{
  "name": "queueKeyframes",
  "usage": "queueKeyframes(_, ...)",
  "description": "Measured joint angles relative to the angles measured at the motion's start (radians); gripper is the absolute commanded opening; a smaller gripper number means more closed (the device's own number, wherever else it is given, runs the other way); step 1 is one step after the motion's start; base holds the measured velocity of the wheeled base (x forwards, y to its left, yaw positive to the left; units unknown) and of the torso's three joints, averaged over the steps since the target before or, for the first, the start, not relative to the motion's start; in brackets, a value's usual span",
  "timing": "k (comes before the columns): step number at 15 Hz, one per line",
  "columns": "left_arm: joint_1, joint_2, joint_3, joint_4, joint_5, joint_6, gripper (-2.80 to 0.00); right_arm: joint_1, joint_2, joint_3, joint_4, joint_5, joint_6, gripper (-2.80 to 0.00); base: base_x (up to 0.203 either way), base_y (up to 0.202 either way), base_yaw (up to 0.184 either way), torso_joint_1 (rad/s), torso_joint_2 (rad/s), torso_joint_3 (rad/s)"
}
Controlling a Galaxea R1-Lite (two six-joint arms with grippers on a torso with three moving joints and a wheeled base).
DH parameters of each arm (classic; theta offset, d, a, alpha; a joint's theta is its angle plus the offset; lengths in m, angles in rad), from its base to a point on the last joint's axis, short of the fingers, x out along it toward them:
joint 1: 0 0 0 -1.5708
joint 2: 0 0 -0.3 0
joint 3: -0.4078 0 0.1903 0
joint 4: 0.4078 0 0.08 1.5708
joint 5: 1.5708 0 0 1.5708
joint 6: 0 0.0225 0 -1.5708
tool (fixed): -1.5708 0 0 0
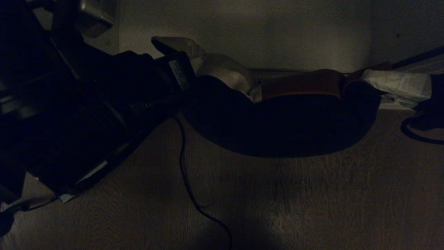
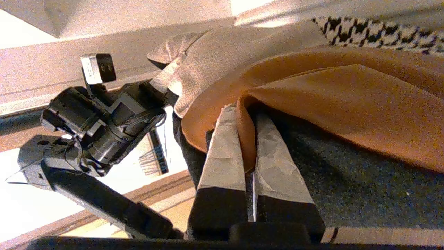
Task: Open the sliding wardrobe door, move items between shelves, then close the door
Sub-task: Place the pillow on the lower shelf
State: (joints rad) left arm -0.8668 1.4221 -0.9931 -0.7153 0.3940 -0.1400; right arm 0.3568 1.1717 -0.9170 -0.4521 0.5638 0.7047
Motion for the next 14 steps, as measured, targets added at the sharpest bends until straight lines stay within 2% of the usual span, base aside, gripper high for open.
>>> queueKeyframes(14, 0.005, 0.021, -0.254, 0.013, 0.002, 0.130, -2.80, -0.035, 0.032, -0.239, 0.019, 0.005, -0.002, -2.80, 0.000, 0.000, 0.000, 0.000, 0.00, 0.000)
